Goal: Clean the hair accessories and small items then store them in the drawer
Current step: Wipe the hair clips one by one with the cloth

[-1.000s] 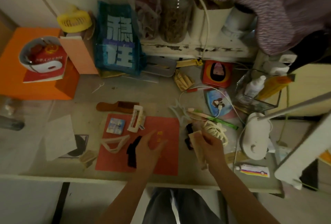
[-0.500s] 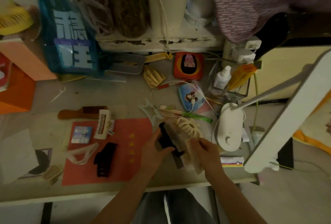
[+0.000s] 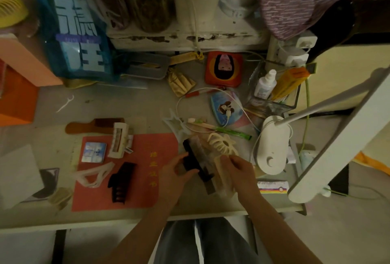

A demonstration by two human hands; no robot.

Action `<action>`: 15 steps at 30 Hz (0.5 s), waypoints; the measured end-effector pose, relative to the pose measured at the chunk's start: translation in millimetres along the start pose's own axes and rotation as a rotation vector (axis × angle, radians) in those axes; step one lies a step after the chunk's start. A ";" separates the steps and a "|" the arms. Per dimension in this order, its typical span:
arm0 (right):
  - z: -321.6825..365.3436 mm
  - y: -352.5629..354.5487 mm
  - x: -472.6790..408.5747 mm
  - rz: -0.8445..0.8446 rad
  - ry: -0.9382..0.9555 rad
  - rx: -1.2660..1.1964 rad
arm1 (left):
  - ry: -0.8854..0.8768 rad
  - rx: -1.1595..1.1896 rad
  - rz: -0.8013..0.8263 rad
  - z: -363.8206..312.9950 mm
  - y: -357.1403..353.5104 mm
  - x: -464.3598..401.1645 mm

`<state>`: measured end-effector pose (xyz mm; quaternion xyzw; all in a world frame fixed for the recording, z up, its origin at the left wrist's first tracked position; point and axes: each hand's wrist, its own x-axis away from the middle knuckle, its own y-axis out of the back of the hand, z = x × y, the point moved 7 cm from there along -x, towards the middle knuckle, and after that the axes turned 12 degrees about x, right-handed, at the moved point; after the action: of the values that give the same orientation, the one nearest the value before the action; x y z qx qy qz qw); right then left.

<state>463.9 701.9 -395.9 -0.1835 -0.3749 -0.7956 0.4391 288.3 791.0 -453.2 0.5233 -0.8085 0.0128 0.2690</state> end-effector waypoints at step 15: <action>110.9 17.7 32.6 -0.012 0.347 -0.029 | -0.372 0.228 -0.059 -143.4 66.0 36.0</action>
<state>456.7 761.8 -295.6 -0.0477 -0.2833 -0.8231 0.4900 281.4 833.9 -297.2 0.5671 -0.8219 -0.0004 0.0544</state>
